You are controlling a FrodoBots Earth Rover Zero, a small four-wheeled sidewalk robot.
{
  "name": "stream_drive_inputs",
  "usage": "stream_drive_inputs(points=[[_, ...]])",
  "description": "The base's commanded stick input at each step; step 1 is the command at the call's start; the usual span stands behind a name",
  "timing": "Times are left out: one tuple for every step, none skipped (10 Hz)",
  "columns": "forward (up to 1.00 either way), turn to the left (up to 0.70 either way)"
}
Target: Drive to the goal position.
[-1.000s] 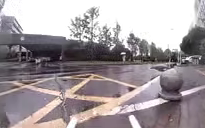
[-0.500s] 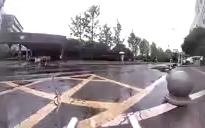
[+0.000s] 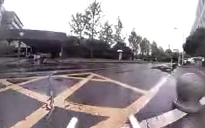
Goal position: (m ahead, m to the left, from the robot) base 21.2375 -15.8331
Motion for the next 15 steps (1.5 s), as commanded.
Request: stream_drive_inputs(points=[[0.45, 0.00], [0.45, 0.00], [0.45, 0.00], [0.45, 0.00], [0.45, 0.00], [0.45, 0.00], [0.45, 0.00], [0.45, 0.00], [0.45, 0.00], [0.45, 0.00], [0.45, 0.00], [0.45, 0.00], [0.45, 0.00], [0.45, -0.13], [0.45, -0.27]])
